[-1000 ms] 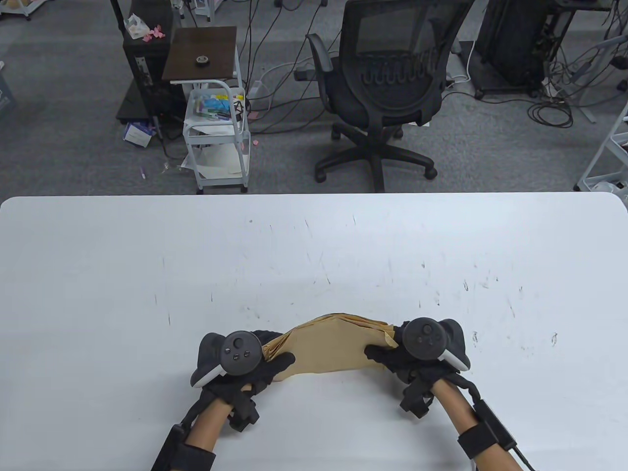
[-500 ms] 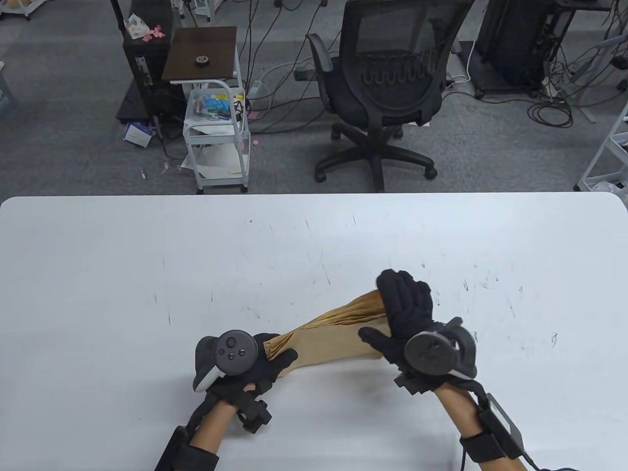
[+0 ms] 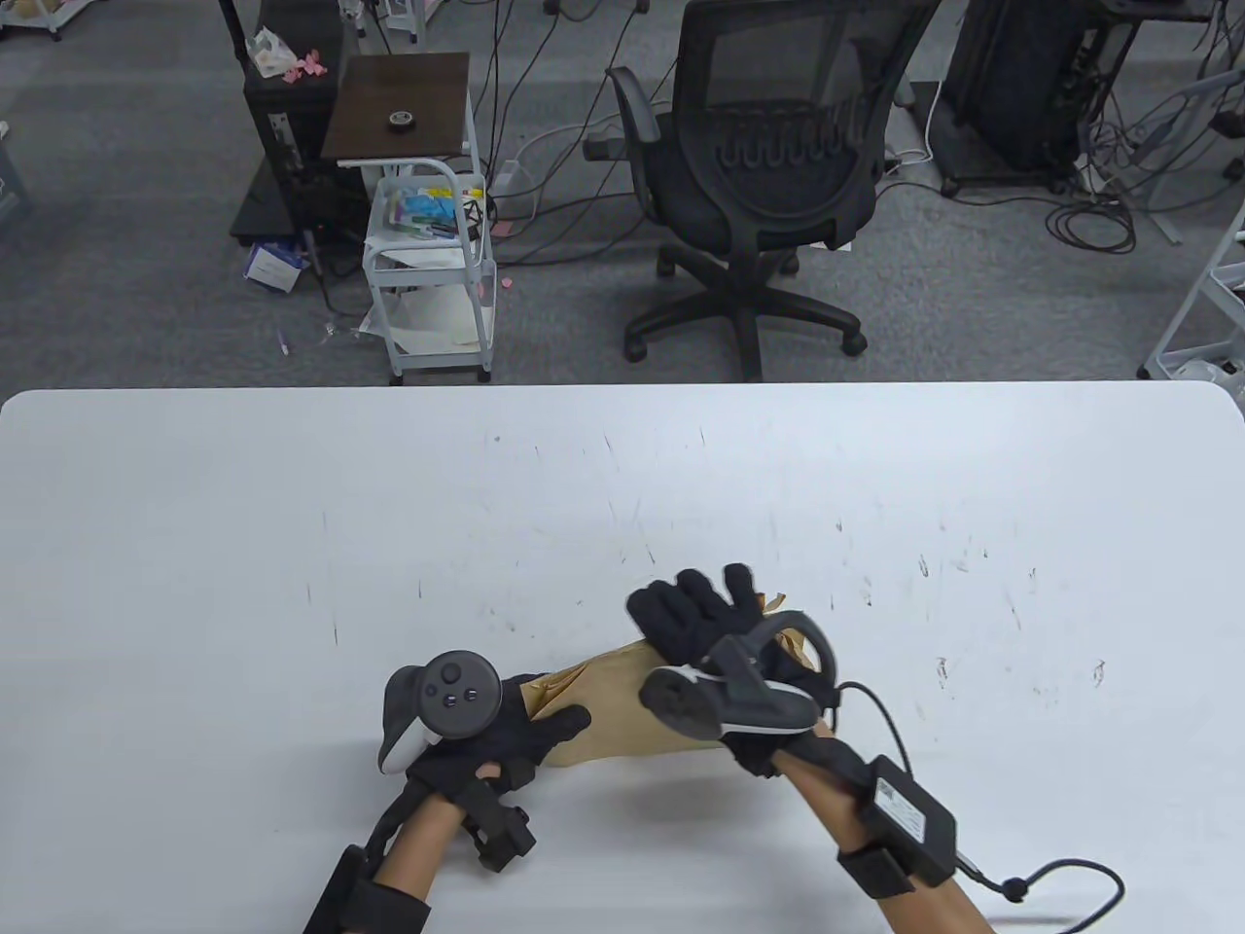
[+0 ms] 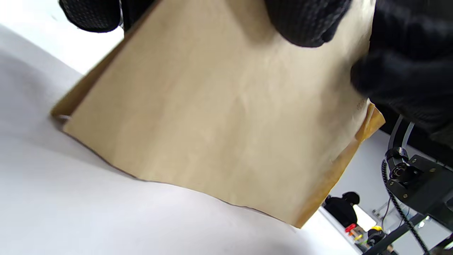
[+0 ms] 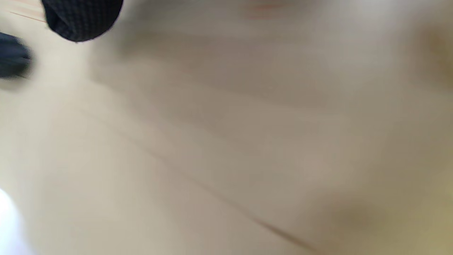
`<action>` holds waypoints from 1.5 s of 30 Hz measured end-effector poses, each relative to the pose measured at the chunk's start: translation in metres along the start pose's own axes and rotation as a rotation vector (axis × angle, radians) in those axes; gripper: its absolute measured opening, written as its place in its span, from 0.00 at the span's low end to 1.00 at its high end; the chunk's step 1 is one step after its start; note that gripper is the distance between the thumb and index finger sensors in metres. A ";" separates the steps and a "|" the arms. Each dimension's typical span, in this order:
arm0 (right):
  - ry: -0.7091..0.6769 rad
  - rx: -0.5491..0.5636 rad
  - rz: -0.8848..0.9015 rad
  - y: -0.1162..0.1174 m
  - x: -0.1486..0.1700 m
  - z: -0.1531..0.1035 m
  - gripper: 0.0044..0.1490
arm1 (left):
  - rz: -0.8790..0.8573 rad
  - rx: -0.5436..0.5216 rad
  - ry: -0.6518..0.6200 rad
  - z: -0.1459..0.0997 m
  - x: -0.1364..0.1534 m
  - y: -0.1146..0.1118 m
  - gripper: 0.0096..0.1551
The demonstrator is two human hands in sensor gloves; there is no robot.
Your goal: Push scattered envelopes inward from both sides into a neat stack
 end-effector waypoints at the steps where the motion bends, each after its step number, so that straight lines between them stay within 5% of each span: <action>1: 0.060 0.031 -0.014 0.006 0.025 -0.012 0.54 | 0.021 0.005 -0.002 0.000 -0.001 0.000 0.26; 4: 0.048 0.083 0.142 0.016 0.051 -0.031 0.60 | 0.015 0.018 0.000 0.001 -0.002 -0.002 0.26; 7: 0.157 0.272 0.353 0.011 0.076 -0.046 0.73 | -0.016 0.022 0.010 0.002 0.000 -0.003 0.26; 9: 0.228 0.187 0.622 0.026 0.107 -0.055 0.82 | -0.036 0.020 0.009 0.001 0.002 -0.003 0.26; 10: 0.182 0.123 0.895 0.046 0.113 -0.059 0.82 | -0.036 0.022 0.009 0.001 0.002 -0.003 0.25; 12: 0.143 -0.051 1.258 0.079 0.113 -0.061 0.85 | -0.032 0.027 0.007 0.001 0.001 -0.004 0.26; 14: 0.068 -0.194 1.427 0.104 0.103 -0.057 0.83 | -0.031 0.027 0.003 0.003 0.000 -0.005 0.26; 16: 0.074 -0.157 1.367 0.101 0.091 -0.047 0.71 | -0.022 0.036 -0.010 0.002 -0.002 -0.008 0.28; 19: 0.181 0.207 1.034 0.064 0.086 -0.038 0.39 | -0.014 -0.023 -0.064 -0.005 -0.011 0.003 0.28; 21: 0.125 0.302 1.002 0.037 0.081 -0.037 0.41 | -0.085 -0.151 -0.135 -0.011 -0.027 0.025 0.26; 24: 0.065 0.339 1.085 0.020 0.081 -0.043 0.71 | -0.081 -0.131 -0.178 -0.016 -0.038 0.042 0.24; 27: 0.067 0.251 1.001 0.046 0.080 -0.043 0.74 | -0.006 -0.050 -0.124 -0.012 -0.027 0.032 0.24; 29: 0.051 0.113 0.955 0.073 0.075 -0.040 0.57 | 0.028 0.029 -0.037 -0.006 -0.011 0.017 0.24; 30: 0.097 0.054 0.958 0.083 0.072 -0.040 0.41 | 0.008 0.080 -0.017 -0.003 -0.002 0.010 0.24; 31: 0.101 0.069 0.968 0.083 0.070 -0.040 0.28 | -0.035 0.089 -0.014 -0.004 0.001 0.009 0.25; 32: 0.085 0.110 0.972 0.076 0.069 -0.037 0.26 | -0.087 0.037 -0.008 -0.006 -0.001 0.013 0.25; 35: 0.125 0.200 0.891 0.055 0.072 -0.034 0.26 | 0.027 -0.062 -0.040 -0.009 -0.014 0.024 0.27; 38: 0.173 0.082 0.832 0.090 0.062 -0.033 0.27 | 0.252 0.078 0.025 -0.006 -0.005 0.008 0.28; 39: 0.155 0.045 0.880 0.091 0.061 -0.033 0.28 | 0.229 0.068 0.024 -0.007 -0.005 0.010 0.29; 42: 0.164 0.180 0.967 0.056 0.072 -0.031 0.27 | 0.068 -0.038 0.008 -0.008 -0.010 0.017 0.28; 44: 0.203 0.187 0.940 0.061 0.067 -0.034 0.27 | 0.116 0.001 0.060 -0.005 -0.004 0.006 0.29; 45: 0.199 0.076 0.839 0.079 0.060 -0.035 0.27 | 0.180 0.048 0.070 -0.003 -0.001 0.001 0.29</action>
Point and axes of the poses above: the tracker on the back of each hand, its own x axis roughly to the little-finger side, its own z axis roughly from the wrist to the fingertips, y = z × x, the point moved 1 cm from there along z, roughly from the wrist to the fingertips
